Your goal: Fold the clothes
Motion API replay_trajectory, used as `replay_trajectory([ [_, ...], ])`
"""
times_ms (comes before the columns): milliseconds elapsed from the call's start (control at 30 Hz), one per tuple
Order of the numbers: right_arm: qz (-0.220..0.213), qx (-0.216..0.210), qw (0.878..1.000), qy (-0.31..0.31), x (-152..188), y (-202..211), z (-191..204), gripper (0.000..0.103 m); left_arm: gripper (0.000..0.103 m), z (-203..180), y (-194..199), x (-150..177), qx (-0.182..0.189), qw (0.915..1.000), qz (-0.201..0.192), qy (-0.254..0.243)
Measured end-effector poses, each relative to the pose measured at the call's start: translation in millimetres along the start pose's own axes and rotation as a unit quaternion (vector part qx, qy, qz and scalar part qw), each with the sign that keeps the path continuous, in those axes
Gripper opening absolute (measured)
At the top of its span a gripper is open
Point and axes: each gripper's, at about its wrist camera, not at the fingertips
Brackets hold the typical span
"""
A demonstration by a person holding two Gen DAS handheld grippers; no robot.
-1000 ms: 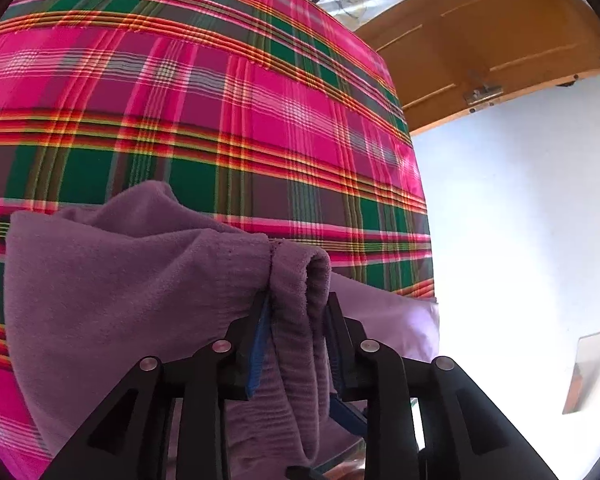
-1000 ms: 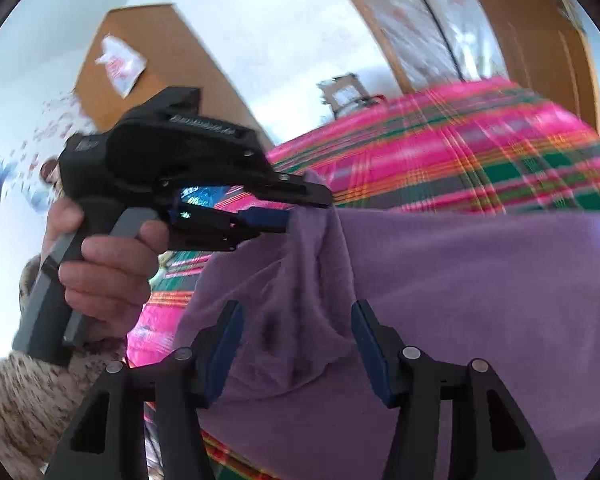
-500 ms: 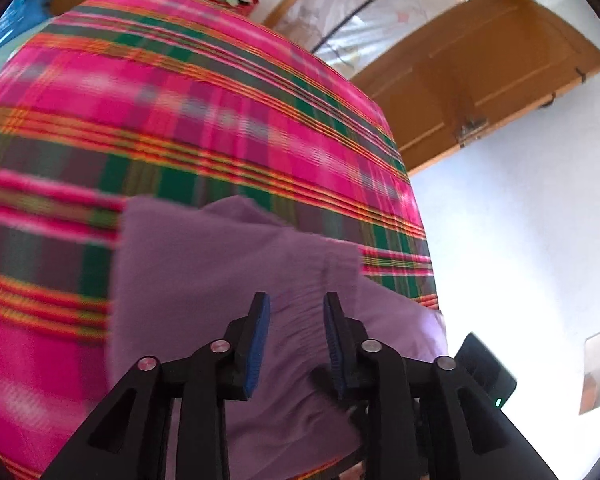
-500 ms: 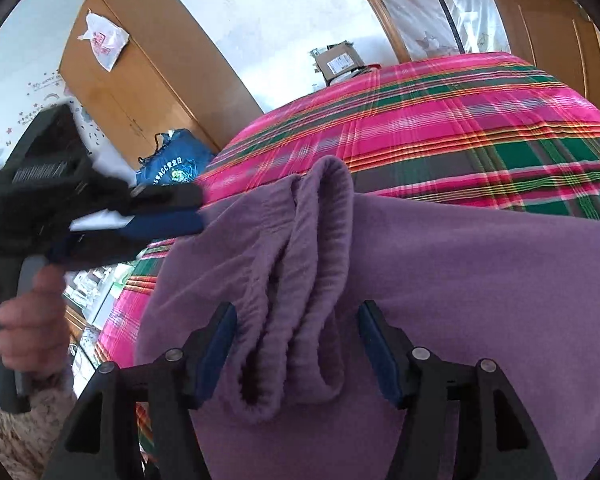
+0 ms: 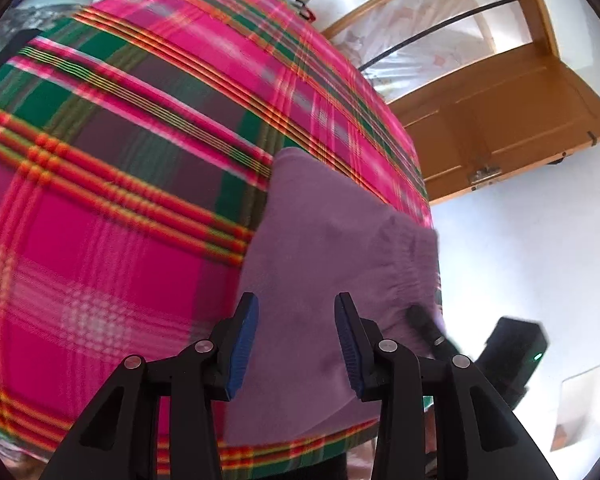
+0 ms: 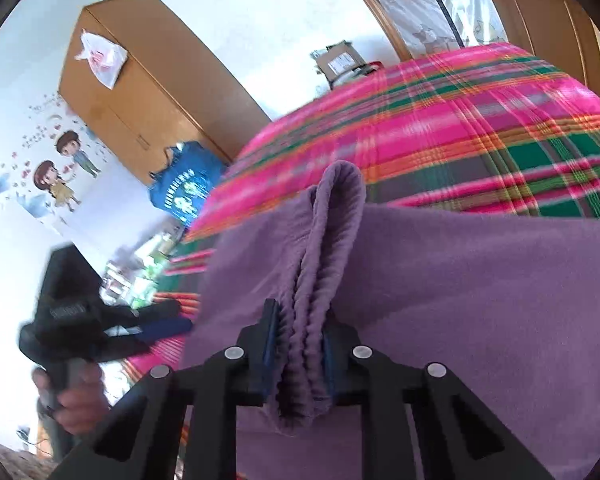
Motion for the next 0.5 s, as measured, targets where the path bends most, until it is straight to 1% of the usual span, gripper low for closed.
replay_trajectory([
  [133,-0.014,-0.016,1.000,0.016,-6.1,6.3,25.7,0.019,0.045,3.7,14.2,23.5,-0.031,0.9989,-0.021,-0.029],
  [233,-0.019,-0.027,0.999,0.015,-10.3,9.3,37.4,0.018,0.046,2.1,16.8,40.0,-0.073,0.9947,-0.028,-0.067],
  [267,-0.019,-0.036,0.999,0.011,-12.3,9.6,41.9,0.018,0.046,1.4,17.7,46.2,-0.079,0.9932,-0.028,-0.081],
  [367,-0.024,-0.052,0.998,0.009,-20.1,13.1,58.5,0.018,0.046,-2.1,21.0,64.5,-0.085,0.9893,-0.024,-0.116],
  [433,-0.029,-0.057,0.998,0.011,-24.6,15.4,68.8,0.018,0.046,-3.2,24.3,77.9,-0.089,0.9868,-0.029,-0.132],
  [500,-0.032,-0.062,0.997,0.016,-28.5,16.4,79.2,0.018,0.046,-3.9,30.1,87.2,-0.092,0.9848,-0.050,-0.138],
])
Point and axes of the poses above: each gripper's, at about its wrist camera, not at the fingertips, and y roughly against the way its jaws point, z to its left, x to its underside, and after that the axes turned 2 degrees about z, right-handed
